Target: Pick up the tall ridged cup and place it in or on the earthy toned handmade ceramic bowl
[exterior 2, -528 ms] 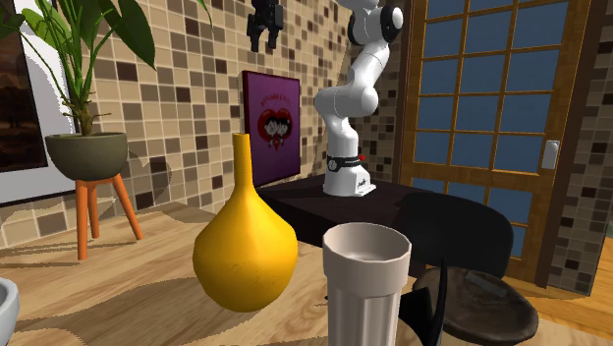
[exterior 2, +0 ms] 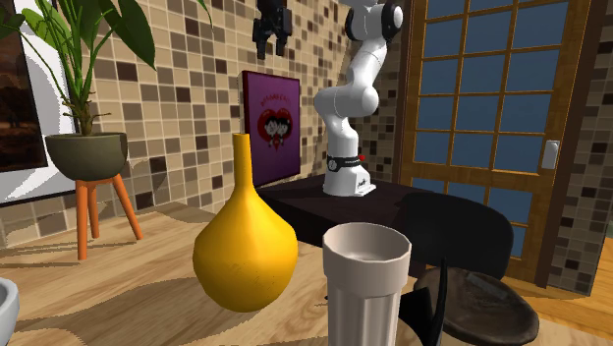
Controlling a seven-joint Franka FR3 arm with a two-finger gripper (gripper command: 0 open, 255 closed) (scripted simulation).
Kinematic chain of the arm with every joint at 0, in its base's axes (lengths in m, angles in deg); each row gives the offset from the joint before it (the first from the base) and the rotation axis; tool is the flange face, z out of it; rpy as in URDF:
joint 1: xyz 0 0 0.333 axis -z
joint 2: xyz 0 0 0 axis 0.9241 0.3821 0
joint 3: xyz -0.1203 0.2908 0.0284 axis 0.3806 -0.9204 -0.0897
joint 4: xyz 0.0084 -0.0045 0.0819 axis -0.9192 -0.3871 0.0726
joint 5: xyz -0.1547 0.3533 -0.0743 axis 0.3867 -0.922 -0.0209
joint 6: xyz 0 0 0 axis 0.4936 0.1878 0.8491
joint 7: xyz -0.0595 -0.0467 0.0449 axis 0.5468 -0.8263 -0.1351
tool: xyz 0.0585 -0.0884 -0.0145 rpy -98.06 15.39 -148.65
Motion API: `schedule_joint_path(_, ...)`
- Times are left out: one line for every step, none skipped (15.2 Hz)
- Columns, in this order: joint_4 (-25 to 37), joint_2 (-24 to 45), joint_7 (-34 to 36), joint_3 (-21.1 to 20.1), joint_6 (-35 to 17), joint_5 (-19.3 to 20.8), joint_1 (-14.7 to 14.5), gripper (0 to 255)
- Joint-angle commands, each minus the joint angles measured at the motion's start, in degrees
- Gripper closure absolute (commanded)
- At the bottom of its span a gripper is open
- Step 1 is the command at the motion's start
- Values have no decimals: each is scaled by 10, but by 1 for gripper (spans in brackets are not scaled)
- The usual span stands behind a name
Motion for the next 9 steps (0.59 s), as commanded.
schedule_joint_path(-9, 17, 30, -25, -24, -14, -8, 0)
schedule_joint_path(-11, 27, 42, -36, -33, -20, -11, 0)
schedule_joint_path(-12, 37, 55, -47, -43, -26, -14, 0)
schedule_joint_path(-12, 47, 68, -58, -53, -31, -17, 0)
schedule_joint_path(-11, 59, 80, -68, -62, -36, -20, 0)
schedule_joint_path(-10, 71, 93, -79, -72, -41, -23, 0)
schedule_joint_path(-8, 83, 105, -90, -82, -45, -26, 0)
schedule_joint_path(-5, 97, 118, -101, -91, -48, -28, 0)
schedule_joint_path(-2, 111, 131, -111, -101, -51, -31, 0)
